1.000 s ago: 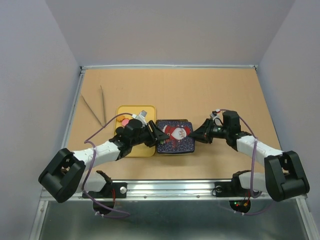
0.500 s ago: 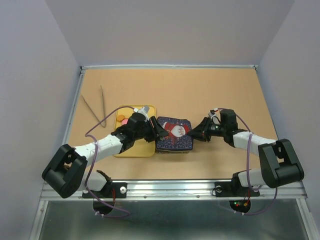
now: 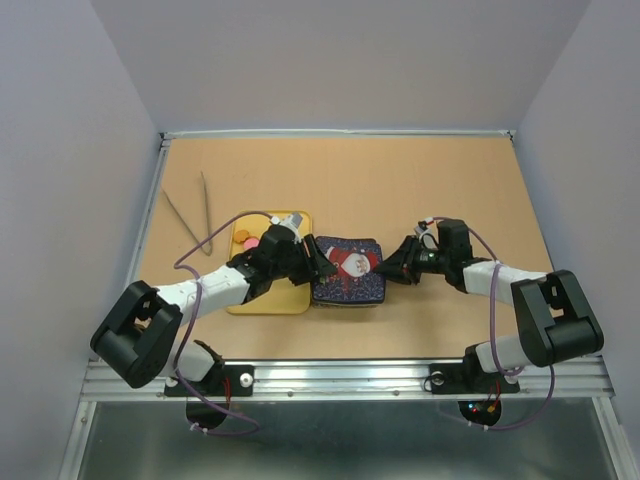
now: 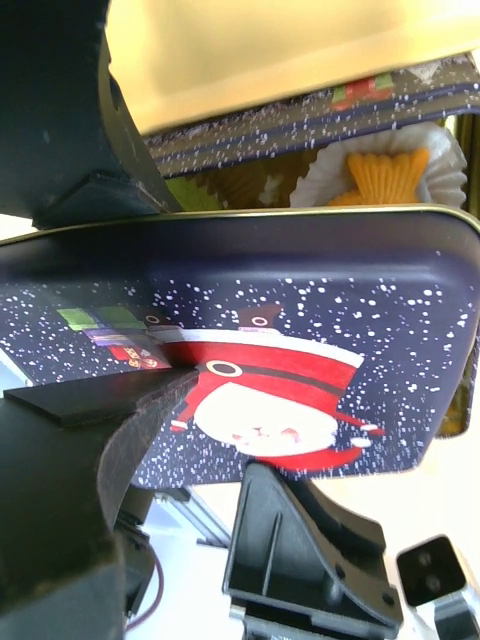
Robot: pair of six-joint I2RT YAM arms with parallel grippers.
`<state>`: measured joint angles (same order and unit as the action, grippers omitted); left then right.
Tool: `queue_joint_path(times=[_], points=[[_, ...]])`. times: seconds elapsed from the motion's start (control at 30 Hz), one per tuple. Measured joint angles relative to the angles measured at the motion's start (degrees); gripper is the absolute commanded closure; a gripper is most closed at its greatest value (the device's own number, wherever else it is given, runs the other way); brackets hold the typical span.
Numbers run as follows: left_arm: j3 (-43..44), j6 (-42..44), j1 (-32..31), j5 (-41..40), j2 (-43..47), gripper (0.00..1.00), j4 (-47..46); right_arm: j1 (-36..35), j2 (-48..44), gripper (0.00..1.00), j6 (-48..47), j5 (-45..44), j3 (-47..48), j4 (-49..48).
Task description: Pack the cookies
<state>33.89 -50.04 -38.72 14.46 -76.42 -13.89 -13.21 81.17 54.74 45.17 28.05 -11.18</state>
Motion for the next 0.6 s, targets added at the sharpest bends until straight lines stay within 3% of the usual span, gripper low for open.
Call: queue_joint_path(times=[0.3,0.6], points=[[0.90,3.74,0.59,-0.11,-0.96,0.24,0.61,-0.37,0.61,0.62,-1.99,-0.74,0.42,-0.20],[1.05,7.30,3.48,-1.90,2.32,0.21,2.75,-0.70,0.66,0.61,-2.51,-1.99,1.22,0.07]])
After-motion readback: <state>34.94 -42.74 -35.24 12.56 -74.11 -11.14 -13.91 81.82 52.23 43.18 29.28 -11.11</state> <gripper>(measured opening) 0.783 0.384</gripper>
